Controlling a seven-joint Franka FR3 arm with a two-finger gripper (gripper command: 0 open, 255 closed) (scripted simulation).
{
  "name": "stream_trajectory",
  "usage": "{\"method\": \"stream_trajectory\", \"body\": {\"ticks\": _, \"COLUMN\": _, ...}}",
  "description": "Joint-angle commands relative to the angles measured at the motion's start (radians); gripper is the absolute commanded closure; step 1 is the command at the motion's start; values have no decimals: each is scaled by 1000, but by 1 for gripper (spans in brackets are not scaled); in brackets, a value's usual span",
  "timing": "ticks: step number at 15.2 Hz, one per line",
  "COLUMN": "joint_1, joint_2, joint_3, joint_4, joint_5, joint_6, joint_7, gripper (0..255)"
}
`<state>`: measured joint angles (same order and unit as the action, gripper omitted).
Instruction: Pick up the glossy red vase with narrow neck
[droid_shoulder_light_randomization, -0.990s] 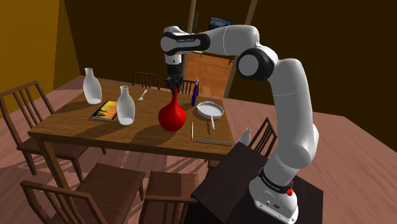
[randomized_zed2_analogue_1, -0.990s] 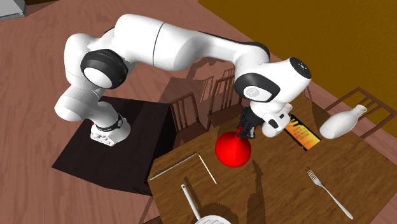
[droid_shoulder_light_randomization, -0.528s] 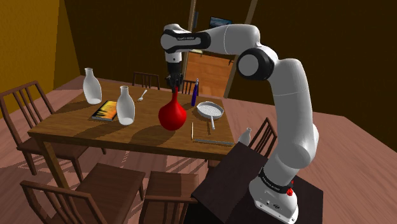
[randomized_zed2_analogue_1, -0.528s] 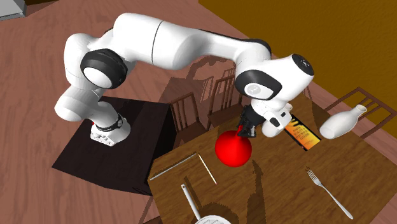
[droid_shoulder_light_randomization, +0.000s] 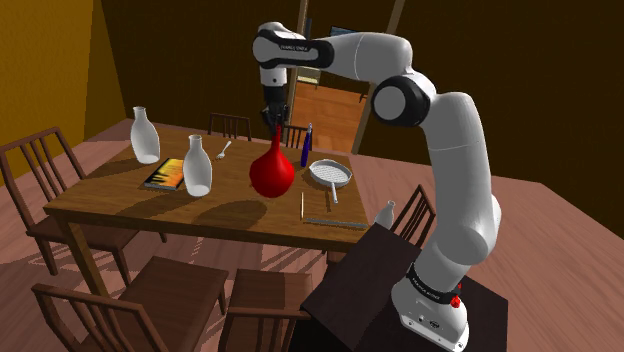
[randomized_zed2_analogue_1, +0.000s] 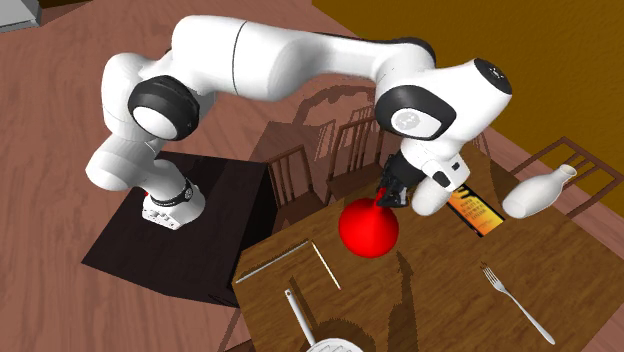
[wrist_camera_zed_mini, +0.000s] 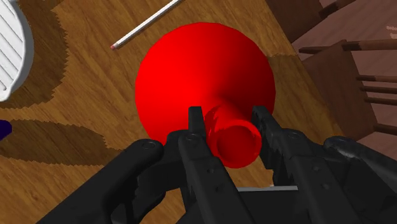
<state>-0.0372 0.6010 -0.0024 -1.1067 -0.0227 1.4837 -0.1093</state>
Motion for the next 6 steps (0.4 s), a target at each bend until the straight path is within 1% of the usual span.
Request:
{"method": "stream_trajectory", "body": {"ticks": 1, "joint_1": -1, "joint_2": 2, "joint_3": 0, "joint_4": 33, "joint_5": 0, "joint_6": -30, "joint_7": -1, "gripper": 255}}
{"method": "stream_trajectory", "body": {"ticks": 4, "joint_1": 0, "joint_2": 14, "joint_3": 0, "joint_4": 93, "joint_5": 0, "joint_6": -78, "joint_7": -2, "gripper": 255}}
{"method": "stream_trajectory", "body": {"ticks": 6, "joint_1": 0, "joint_2": 14, "joint_3": 0, "joint_4": 96, "joint_5": 0, "joint_6": -80, "joint_7": -2, "gripper": 255}}
